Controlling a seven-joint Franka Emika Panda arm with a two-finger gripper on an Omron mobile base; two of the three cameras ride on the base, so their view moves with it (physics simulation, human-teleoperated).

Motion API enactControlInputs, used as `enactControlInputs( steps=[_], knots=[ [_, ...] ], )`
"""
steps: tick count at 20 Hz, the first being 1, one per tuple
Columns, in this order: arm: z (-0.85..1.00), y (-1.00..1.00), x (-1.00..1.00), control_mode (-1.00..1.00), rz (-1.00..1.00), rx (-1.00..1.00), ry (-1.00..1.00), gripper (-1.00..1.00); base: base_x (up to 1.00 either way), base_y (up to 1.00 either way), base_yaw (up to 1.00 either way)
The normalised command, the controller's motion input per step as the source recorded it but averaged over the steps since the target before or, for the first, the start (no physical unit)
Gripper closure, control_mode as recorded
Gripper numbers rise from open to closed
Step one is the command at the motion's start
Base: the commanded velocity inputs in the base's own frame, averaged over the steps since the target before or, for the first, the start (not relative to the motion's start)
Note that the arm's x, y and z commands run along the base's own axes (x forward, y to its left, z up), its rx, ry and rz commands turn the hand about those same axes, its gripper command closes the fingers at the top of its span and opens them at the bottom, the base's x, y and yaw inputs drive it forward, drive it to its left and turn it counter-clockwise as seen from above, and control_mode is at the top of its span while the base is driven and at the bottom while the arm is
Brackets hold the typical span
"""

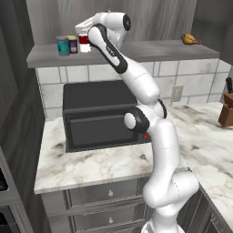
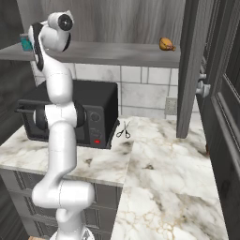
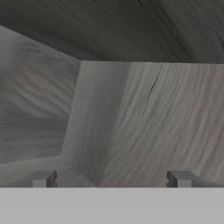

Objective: Pick the cans from the counter and place them in their designated side in the cabinet.

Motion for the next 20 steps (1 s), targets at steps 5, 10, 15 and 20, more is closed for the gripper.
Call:
enactControlInputs(
  steps=[5, 10, 15, 20],
  knots=[
    [0.01, 0.06, -0.31, -1.0, 0.08, 0.0, -0.18, -1.0, 0.0, 0.0, 0.0],
    [-0.11, 0.01, -0.44, -1.0, 0.08, 0.0, -0.11, -1.0, 0.0, 0.0, 0.0],
    [-0.21, 0.02, -0.54, -1.0, 0.09, 0.0, -0.12, -1.0, 0.0, 0.0, 0.0],
    [-0.43, 0.03, -0.64, -1.0, 0.08, 0.0, -0.15, -1.0, 0.0, 0.0, 0.0]
  ],
)
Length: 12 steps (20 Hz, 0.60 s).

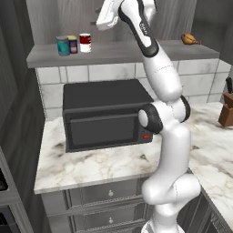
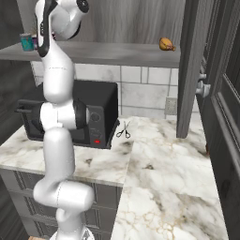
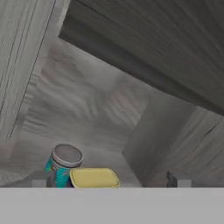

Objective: Pick the cans from the counter and place them in their designated side in the cabinet.

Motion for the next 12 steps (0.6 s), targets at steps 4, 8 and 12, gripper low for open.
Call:
enactControlInputs(
  steps=[4, 8, 12],
  knots=[
    [-0.48, 0.03, -0.7, -1.0, 0.09, 0.0, -0.19, -1.0, 0.0, 0.0, 0.0],
    [-0.38, 0.1, -0.68, -1.0, 0.09, 0.0, -0.21, -1.0, 0.0, 0.0, 0.0],
    [-0.24, 0.18, -0.64, -1.0, 0.08, 0.0, -0.19, -1.0, 0.0, 0.0, 0.0]
  ],
)
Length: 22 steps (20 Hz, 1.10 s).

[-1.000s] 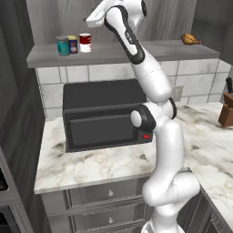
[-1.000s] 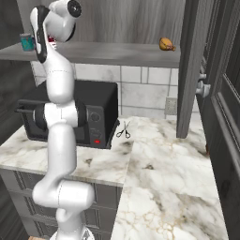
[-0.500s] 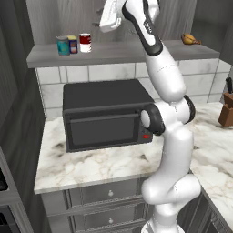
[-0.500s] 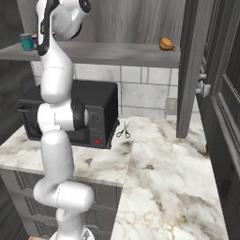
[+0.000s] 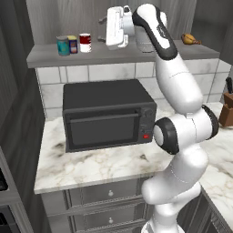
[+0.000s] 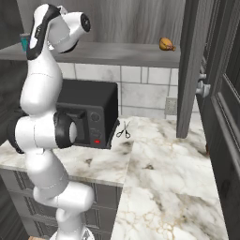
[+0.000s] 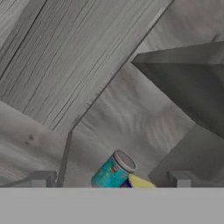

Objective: Pick the cans from the counter and place them in their designated side in the cabinet.

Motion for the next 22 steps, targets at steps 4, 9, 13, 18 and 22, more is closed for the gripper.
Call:
enactControlInputs(
  steps=[4, 9, 13, 18, 22],
  knots=[
    [-0.02, 0.19, -0.68, -1.0, 0.05, 0.0, -0.19, -1.0, 0.0, 0.0, 0.0],
    [-0.01, 0.08, -0.7, -1.0, 0.06, 0.0, -0.16, -1.0, 0.0, 0.0, 0.0],
    [-0.03, 0.0, -0.74, -1.0, 0.05, 0.0, -0.14, -1.0, 0.0, 0.0, 0.0],
    [0.0, 0.0, -0.77, -1.0, 0.05, 0.0, -0.13, -1.0, 0.0, 0.0, 0.0],
    [0.0, 0.0, -0.8, -1.0, 0.04, 0.0, -0.13, -1.0, 0.0, 0.0, 0.0]
  ],
)
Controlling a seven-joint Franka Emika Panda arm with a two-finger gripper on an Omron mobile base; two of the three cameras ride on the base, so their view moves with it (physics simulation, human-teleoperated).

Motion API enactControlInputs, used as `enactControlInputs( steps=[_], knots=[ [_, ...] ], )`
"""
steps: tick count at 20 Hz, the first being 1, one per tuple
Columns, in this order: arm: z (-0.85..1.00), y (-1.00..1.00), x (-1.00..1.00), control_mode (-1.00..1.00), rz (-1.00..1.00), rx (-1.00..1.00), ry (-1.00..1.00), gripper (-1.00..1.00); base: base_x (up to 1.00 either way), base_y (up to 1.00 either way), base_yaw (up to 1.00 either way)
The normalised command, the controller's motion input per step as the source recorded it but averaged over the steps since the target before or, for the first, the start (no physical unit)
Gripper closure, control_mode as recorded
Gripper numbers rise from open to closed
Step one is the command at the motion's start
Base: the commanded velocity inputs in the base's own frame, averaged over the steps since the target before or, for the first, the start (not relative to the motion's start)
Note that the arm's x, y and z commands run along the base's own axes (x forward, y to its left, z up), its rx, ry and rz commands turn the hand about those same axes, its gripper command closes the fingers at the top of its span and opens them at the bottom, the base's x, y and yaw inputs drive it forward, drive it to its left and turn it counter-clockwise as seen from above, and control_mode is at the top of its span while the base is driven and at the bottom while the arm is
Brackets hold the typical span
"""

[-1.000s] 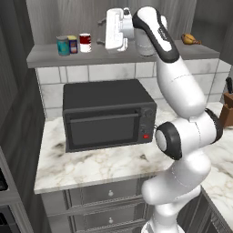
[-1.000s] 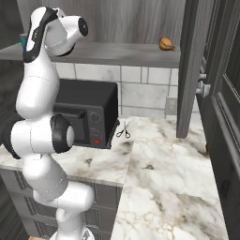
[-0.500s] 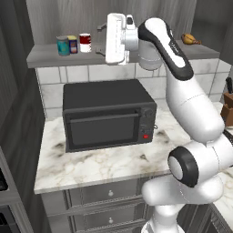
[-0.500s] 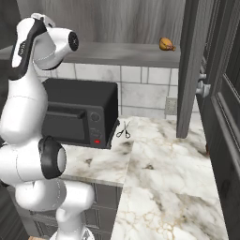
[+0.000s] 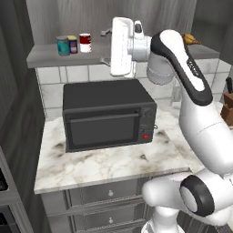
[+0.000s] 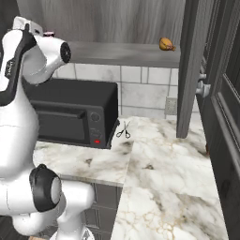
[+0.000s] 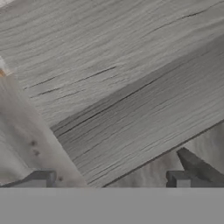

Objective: Pick the cans from the counter and place them in their designated side in the cabinet.

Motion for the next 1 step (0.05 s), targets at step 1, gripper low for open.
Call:
enactControlInputs(
  steps=[1],
  knots=[
    [0.0, 0.0, -0.81, -1.0, 0.04, 0.0, -0.12, -1.0, 0.0, 0.0, 0.0]
  ],
)
